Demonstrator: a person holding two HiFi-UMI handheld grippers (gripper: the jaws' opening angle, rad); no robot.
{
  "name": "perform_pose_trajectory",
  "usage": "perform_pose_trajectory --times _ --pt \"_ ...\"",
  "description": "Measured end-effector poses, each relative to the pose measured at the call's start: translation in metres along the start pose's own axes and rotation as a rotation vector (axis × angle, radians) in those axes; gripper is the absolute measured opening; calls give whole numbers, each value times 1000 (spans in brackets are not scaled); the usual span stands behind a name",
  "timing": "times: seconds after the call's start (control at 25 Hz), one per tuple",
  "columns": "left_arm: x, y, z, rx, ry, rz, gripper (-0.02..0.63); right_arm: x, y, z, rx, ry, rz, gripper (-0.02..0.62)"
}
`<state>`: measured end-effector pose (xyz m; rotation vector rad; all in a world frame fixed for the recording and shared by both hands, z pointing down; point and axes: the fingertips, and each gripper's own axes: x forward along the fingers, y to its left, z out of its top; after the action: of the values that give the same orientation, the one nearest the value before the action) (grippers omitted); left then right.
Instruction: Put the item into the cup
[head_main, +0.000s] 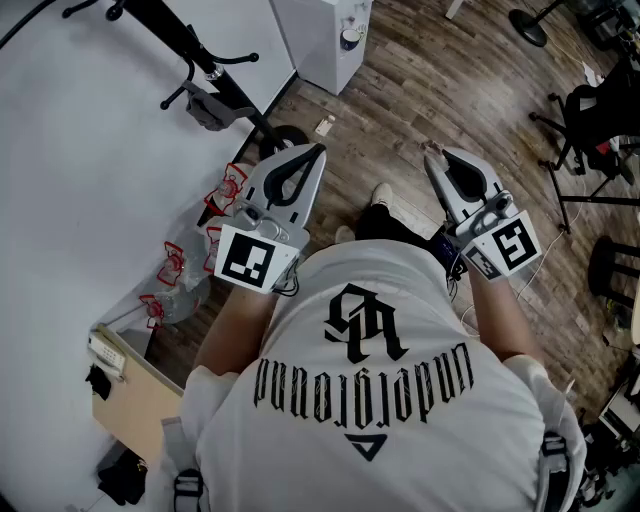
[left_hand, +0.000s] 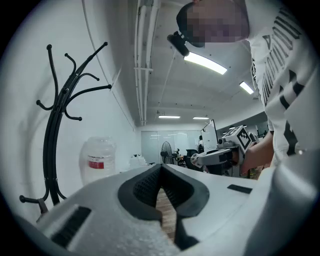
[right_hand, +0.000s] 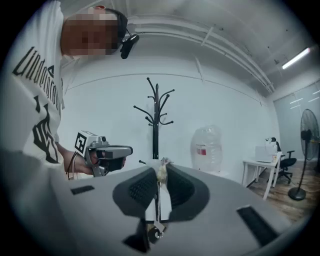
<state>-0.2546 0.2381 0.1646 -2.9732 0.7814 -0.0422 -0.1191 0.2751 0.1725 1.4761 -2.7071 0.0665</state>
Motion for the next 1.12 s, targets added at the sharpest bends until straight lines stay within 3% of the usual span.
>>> perform_pose_trajectory --times 1.12 --pt "11 -22 8 -26 -17 -16 6 -17 -1 12 2 -30 10 43"
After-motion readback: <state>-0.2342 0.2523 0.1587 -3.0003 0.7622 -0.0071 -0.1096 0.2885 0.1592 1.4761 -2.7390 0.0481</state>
